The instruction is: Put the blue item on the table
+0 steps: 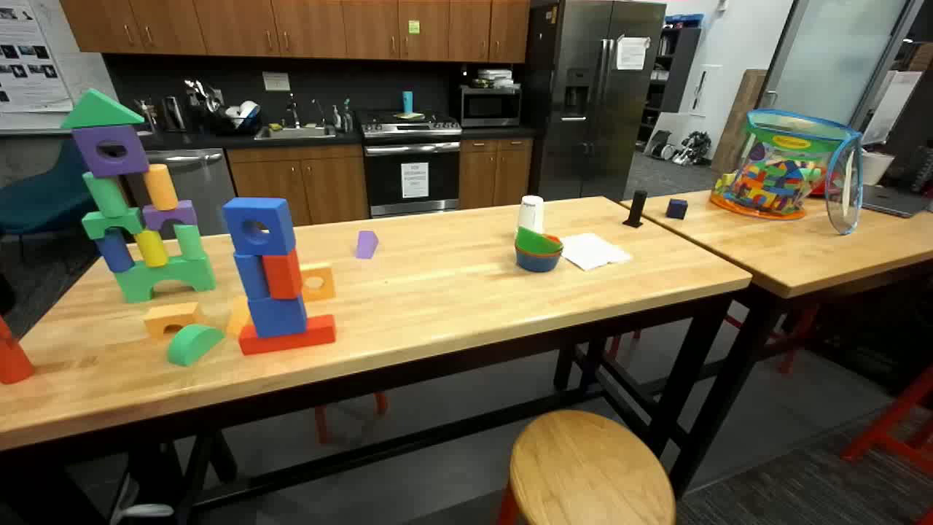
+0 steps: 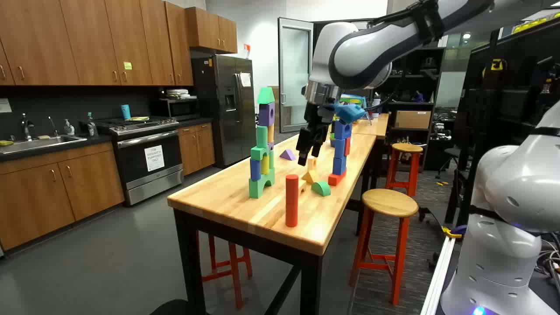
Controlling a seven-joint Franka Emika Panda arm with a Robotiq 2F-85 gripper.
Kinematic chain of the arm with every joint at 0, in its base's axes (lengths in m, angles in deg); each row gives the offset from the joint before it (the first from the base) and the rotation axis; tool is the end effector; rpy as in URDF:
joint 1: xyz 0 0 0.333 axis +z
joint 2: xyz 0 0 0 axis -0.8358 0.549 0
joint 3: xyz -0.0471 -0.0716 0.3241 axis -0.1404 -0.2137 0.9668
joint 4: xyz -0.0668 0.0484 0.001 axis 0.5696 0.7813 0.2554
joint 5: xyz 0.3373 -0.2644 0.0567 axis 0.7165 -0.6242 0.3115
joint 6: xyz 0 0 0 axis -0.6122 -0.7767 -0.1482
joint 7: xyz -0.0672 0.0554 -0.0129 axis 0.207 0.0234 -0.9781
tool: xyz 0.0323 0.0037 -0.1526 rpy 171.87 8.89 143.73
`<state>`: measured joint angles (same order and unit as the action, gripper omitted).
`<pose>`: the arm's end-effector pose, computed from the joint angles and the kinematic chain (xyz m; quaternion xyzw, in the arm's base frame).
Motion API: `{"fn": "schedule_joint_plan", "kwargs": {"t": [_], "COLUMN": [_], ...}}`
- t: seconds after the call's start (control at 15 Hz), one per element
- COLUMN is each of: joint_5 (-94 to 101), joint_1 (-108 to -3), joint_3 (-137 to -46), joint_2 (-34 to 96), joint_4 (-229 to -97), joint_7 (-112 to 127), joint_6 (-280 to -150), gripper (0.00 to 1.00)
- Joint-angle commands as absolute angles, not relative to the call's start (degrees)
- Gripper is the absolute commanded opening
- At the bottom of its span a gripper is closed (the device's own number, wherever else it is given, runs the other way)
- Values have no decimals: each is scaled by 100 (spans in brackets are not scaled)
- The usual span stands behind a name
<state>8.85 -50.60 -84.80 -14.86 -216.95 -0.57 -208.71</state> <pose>0.4346 0.0676 0.4125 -0.9901 -0.0953 -0.1022 0.0096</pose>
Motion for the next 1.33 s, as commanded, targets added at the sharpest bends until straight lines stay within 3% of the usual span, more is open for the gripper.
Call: {"fn": "schedule_joint_plan", "kwargs": {"t": [0.0, 1.27], "joint_5": [890, 985], "joint_1": [-5070, -5302], "joint_3": [-8471, -8386], "joint_2": [-1486, -1119], "joint_4": [-21683, -21080], "joint_7": [-59, 880], "joint_6": [-20854, -20374], "gripper": [100, 100]}}
